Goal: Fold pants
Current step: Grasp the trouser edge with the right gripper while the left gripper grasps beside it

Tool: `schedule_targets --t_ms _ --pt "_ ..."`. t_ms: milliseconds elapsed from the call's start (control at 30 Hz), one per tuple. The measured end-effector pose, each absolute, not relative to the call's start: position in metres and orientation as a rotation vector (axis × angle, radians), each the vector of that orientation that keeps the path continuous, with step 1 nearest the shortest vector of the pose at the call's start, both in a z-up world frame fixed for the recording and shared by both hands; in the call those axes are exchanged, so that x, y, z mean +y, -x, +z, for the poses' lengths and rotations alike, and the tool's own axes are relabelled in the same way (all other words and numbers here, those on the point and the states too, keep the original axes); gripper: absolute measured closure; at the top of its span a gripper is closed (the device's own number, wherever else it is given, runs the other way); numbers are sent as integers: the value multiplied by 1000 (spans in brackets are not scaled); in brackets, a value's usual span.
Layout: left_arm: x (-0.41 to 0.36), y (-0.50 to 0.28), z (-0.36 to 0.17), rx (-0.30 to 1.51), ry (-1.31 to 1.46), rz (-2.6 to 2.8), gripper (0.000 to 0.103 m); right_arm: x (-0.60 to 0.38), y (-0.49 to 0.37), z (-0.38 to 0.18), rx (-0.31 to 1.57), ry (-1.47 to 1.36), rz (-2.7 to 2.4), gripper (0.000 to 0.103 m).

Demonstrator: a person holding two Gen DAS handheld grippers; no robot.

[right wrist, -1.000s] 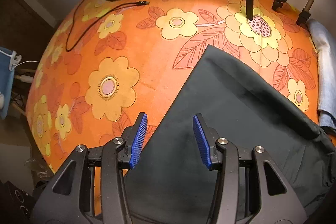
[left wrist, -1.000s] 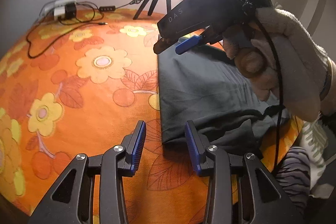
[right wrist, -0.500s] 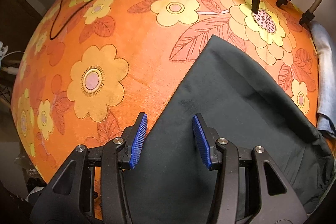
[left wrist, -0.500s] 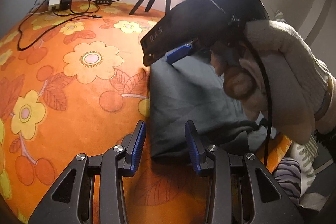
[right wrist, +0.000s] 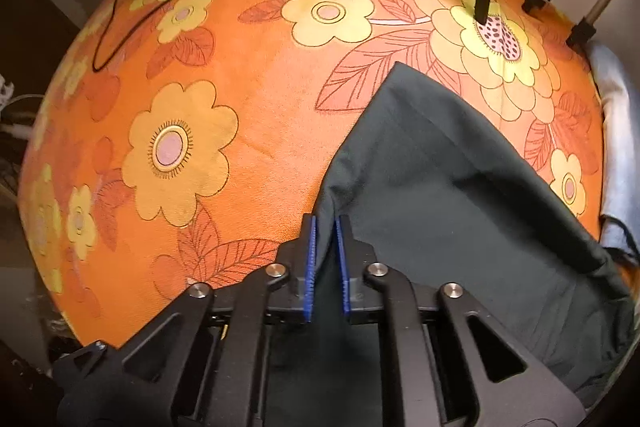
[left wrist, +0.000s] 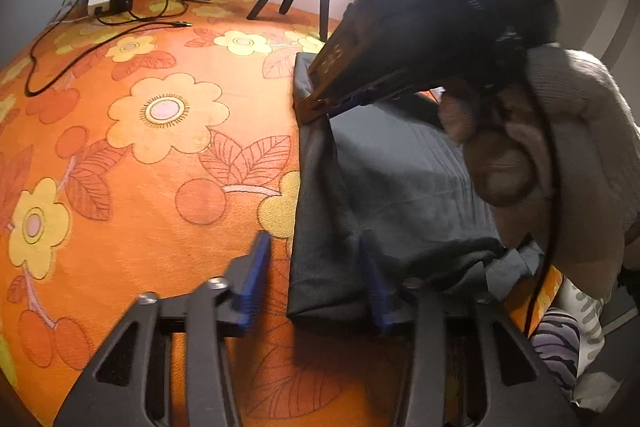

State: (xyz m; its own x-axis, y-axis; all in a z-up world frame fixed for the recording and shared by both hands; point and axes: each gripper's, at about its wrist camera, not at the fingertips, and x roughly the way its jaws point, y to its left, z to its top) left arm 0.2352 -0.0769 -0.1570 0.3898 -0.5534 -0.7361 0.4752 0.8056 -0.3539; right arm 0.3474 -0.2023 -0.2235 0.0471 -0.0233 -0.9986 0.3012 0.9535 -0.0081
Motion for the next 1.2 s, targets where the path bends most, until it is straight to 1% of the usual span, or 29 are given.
schedule_targets --t_ms 233,267,300,333,400,467,567,633,667,700,733,867,1133,1167,1200 --pt "-85 -240 -160 968 126 -653 55 -222 -337 -199 1432 -323 -216 99" --pt "-86 -240 -161 968 144 -656 57 -225 -337 -197 1426 -329 -215 99" --pt "-85 -241 -161 964 164 -661 69 -230 -334 -192 1415 -344 -213 99" --pt "-86 -241 -160 959 176 -663 75 -233 -332 -191 1410 -354 -212 99" --pt "-87 -238 -157 938 181 -670 92 -238 -330 -187 1402 -368 -214 99" --pt "-91 -232 -151 899 159 -688 96 -241 -329 -187 1396 -380 -215 99" --pt "-99 -221 -140 848 112 -711 97 -251 -329 -185 1386 -414 -207 99" --pt "-107 -216 -135 824 78 -723 97 -256 -329 -183 1390 -421 -220 84" --pt "-110 -213 -134 815 62 -727 97 -258 -330 -182 1384 -419 -228 67" --pt "-114 -210 -133 806 48 -733 97 -258 -332 -181 1377 -413 -234 56" --pt "-116 -208 -132 803 42 -737 97 -258 -333 -180 1373 -408 -233 56" --pt "-121 -205 -131 794 30 -750 97 -252 -347 -181 1395 -380 -207 56" --pt "-131 -192 -125 775 -18 -784 97 -245 -366 -212 1498 -260 -261 55" --pt "-131 -189 -124 776 -19 -790 97 -246 -365 -213 1499 -249 -272 59" --pt "-132 -188 -122 776 -19 -793 97 -247 -363 -213 1497 -255 -273 75"
